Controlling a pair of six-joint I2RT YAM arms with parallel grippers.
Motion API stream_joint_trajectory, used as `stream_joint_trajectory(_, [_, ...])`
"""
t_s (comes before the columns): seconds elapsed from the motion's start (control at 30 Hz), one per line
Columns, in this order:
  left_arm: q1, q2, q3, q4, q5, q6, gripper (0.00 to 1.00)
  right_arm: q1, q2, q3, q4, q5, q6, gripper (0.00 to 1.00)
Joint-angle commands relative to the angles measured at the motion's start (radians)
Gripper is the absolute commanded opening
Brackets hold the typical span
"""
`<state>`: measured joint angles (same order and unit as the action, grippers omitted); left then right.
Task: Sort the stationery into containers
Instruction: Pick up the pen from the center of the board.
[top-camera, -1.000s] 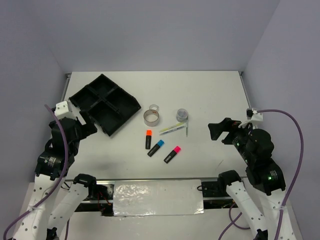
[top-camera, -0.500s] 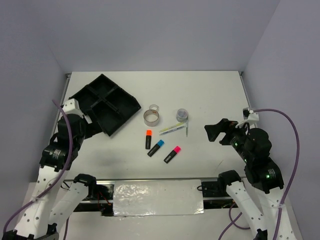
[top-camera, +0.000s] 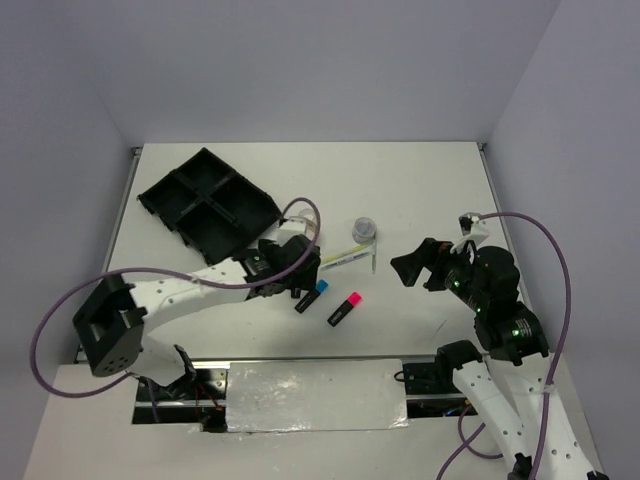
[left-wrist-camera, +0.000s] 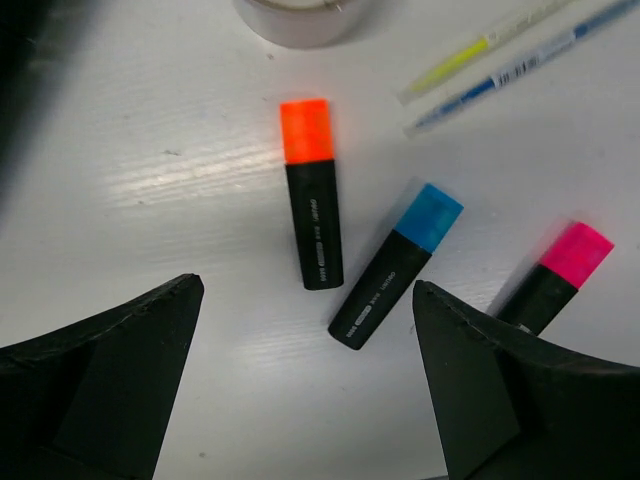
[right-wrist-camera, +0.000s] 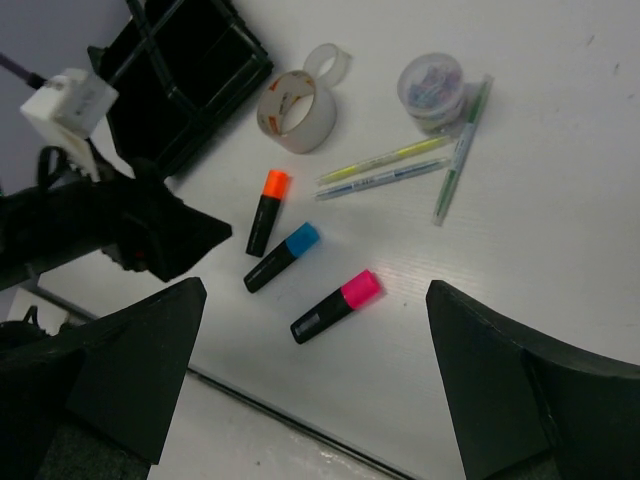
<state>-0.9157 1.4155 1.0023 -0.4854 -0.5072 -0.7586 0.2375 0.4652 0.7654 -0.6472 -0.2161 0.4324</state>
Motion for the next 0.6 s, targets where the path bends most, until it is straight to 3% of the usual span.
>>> stream_joint_trajectory(0.0, [-0.031, 0.071, 0.047, 0.067, -0.050, -0.050, 0.99, -0.003, 0.009, -0.018, 0.074, -0.100, 0.012, 1.00])
stream_joint_trajectory(0.3, [-0.009, 0.255, 0.039, 0.137, -0.042, -0.050, 0.91, 0.000, -0.010, -0.026, 0.069, -0.095, -0.008, 1.00])
stream_joint_trajectory(0.57, [0.024, 0.295, 0.015, 0.189, -0.025, -0.036, 0.82, -0.001, 0.007, -0.031, 0.087, -0.129, -0.009, 1.00])
